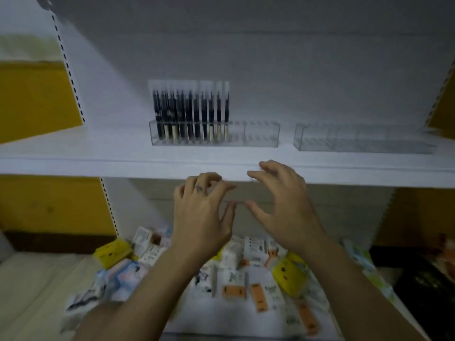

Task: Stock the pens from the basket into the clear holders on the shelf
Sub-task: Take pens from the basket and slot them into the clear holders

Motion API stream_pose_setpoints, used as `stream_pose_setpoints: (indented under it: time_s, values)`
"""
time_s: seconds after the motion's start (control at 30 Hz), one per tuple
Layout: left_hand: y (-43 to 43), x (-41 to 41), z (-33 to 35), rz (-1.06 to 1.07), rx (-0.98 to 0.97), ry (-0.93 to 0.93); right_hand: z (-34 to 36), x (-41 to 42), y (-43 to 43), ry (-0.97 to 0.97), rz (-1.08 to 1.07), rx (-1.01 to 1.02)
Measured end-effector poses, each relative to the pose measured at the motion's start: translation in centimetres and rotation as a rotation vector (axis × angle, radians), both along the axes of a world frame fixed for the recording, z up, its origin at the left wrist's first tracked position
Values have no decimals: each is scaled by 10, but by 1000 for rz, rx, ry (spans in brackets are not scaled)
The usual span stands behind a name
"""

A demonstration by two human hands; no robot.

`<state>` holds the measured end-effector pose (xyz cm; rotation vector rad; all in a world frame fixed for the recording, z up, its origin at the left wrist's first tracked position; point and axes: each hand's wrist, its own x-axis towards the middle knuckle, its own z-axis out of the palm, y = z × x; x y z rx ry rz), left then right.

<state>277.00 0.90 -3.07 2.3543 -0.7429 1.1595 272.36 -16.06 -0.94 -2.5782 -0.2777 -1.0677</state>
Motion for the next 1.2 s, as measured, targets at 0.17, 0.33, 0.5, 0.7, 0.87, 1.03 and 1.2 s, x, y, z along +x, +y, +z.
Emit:
stream_pose_setpoints:
  time_s: [0.17,0.33,0.5,0.7,0.87,1.03,1.2]
  values:
    - [-8,-18,-71,-36,96,138,-81,-20,-5,40,-4,3]
    - [-22,-25,-137,-18,193,413,-155,-27,-14,417,-73,41]
    - [-32,-30,-204,-23,296,702,-225,-27,-26,800,-179,-12]
    - [-25,-33,-283,1,387,1013,-291,-32,-30,1157,-202,55]
    - [-20,-39,-324,0,419,1220,-336,-40,-29,1365,-125,169]
    - [-21,-35,-361,-14,410,1488,-373,-50,-43,1557,-134,222]
    - [-7,-38,-415,111,357,1712,-410,-53,-46,1693,-138,187]
